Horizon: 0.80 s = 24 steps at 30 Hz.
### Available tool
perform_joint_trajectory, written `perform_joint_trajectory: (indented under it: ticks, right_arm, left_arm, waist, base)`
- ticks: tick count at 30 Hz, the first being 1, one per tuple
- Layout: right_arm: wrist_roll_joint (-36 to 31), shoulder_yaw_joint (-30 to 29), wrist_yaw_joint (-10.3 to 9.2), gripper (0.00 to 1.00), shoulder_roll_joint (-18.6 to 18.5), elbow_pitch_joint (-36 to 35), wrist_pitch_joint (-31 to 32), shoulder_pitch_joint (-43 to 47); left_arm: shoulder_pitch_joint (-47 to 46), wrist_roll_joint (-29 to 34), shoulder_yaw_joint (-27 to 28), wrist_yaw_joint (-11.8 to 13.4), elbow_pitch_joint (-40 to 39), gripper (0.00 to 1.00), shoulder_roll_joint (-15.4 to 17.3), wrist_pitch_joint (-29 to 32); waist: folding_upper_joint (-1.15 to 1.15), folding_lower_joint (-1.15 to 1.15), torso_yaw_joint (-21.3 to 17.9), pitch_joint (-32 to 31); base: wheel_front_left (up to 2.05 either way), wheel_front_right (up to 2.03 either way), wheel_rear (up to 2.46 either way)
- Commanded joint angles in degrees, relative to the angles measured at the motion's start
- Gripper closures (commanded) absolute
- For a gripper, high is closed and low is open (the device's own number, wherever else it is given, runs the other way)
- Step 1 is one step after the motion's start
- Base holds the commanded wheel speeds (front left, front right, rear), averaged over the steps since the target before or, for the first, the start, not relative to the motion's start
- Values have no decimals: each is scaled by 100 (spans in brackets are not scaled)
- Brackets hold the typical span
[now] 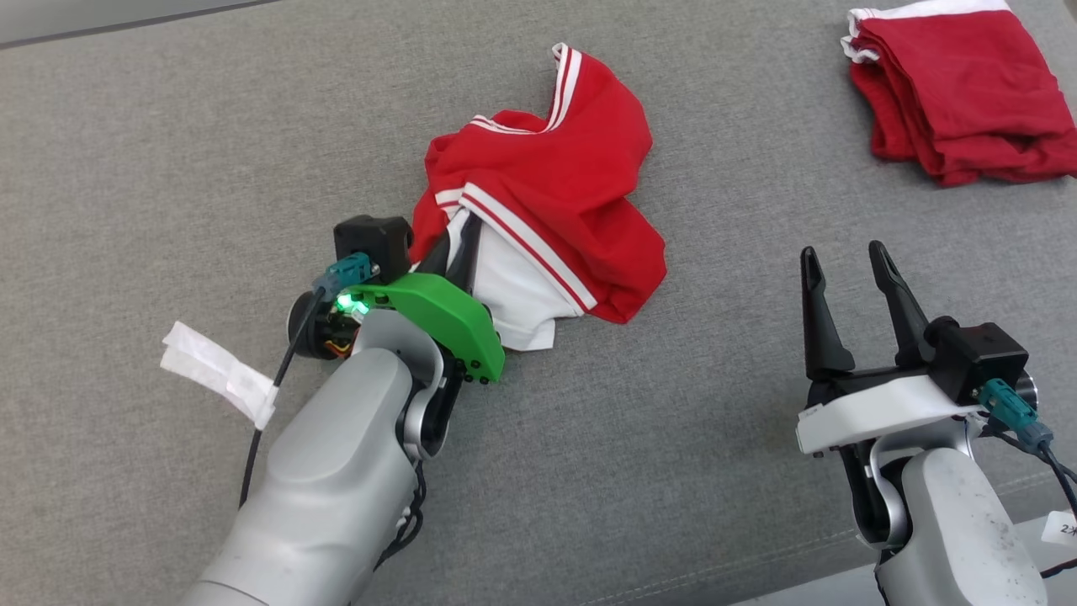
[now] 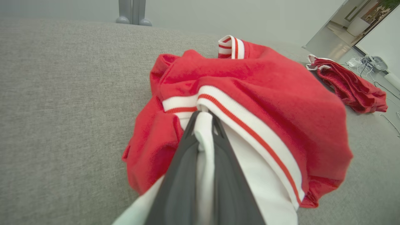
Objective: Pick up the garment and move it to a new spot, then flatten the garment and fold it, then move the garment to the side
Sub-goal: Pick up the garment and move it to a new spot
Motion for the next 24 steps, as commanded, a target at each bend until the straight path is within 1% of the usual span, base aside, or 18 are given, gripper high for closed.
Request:
perform_joint_trajectory:
  ticks: [1,2,3,8,11,14,19,24]
  right_arm:
    - [-32,-18,-10,0,-13,48,-47,-70]
    - [-35,-16,-9,0,-13,80,-48,-82]
    - [-42,-14,-10,0,-13,105,-49,-86]
    - [-102,-82,-9,0,-13,269,-61,-9]
    - [-120,-90,-10,0,-14,332,-59,48]
    - [-204,-87,-10,0,-14,354,-38,121]
    - [-304,-51,-10,0,-14,291,57,263]
    - [-294,23,-9,0,-13,256,114,493]
  left_arm:
    - [158,-101,-43,-46,13,68,31,-65]
    - [207,-134,-85,-60,16,22,32,-97]
    - [240,-156,-102,-60,1,0,31,-154]
    - [354,-187,-197,-53,-99,0,30,-372]
    - [413,-54,-267,-72,-132,0,32,-429]
    - [521,11,-206,-76,-228,0,78,-484]
    - [885,150,-2,25,-535,0,167,-518]
    - [1603,573,311,240,-1134,0,306,-517]
  waist:
    - [-1,0,102,-62]
    - [-1,0,134,-99]
    - [-1,0,157,-130]
    - [-1,0,314,-414]
    - [-1,0,400,-650]
    - [-1,0,488,-933]
    - [-1,0,647,-1320]
    - [-1,0,777,-1619]
  base:
    - [0,0,0]
    - [0,0,0]
    - [0,0,0]
    - [0,0,0]
    - [0,0,0]
    - [0,0,0]
    - [0,0,0]
    - [0,0,0]
